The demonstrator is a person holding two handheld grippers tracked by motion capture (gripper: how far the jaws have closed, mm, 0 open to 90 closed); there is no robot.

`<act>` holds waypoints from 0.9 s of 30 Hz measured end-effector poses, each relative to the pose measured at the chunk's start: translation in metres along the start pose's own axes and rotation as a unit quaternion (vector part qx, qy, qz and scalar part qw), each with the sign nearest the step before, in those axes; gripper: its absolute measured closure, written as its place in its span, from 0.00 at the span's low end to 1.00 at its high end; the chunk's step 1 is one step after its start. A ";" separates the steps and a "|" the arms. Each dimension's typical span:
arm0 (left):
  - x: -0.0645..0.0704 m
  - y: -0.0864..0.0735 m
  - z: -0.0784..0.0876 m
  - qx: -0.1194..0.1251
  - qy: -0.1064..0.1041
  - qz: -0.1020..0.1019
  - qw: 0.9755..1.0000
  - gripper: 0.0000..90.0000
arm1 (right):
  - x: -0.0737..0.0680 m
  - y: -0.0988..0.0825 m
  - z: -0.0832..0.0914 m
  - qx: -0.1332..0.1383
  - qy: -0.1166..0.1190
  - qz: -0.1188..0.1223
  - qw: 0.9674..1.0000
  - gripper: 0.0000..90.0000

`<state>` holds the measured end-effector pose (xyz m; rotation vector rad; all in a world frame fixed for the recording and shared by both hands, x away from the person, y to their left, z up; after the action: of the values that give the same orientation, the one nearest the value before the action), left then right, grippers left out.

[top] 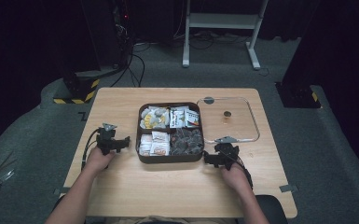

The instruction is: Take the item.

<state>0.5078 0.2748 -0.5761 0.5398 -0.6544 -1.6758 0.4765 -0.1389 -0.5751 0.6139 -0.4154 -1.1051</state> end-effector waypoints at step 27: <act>-0.037 -0.006 0.012 -0.048 0.008 0.006 0.999 0.22 | 0.000 0.000 0.000 0.000 0.001 0.001 1.000 0.09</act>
<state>0.5030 0.3134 -0.5714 0.4795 -0.5606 -1.6812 0.4766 -0.1386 -0.5751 0.6139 -0.4132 -1.1024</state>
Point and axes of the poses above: each handheld gripper's, and its own axes: z roughly backward along the jaws, y roughly out of its top, x roughly to its right, the point moved 7 cm from there along -z, roughly forward along the jaws, and after that the axes turned 4 degrees about -x, right-handed, at the moved point
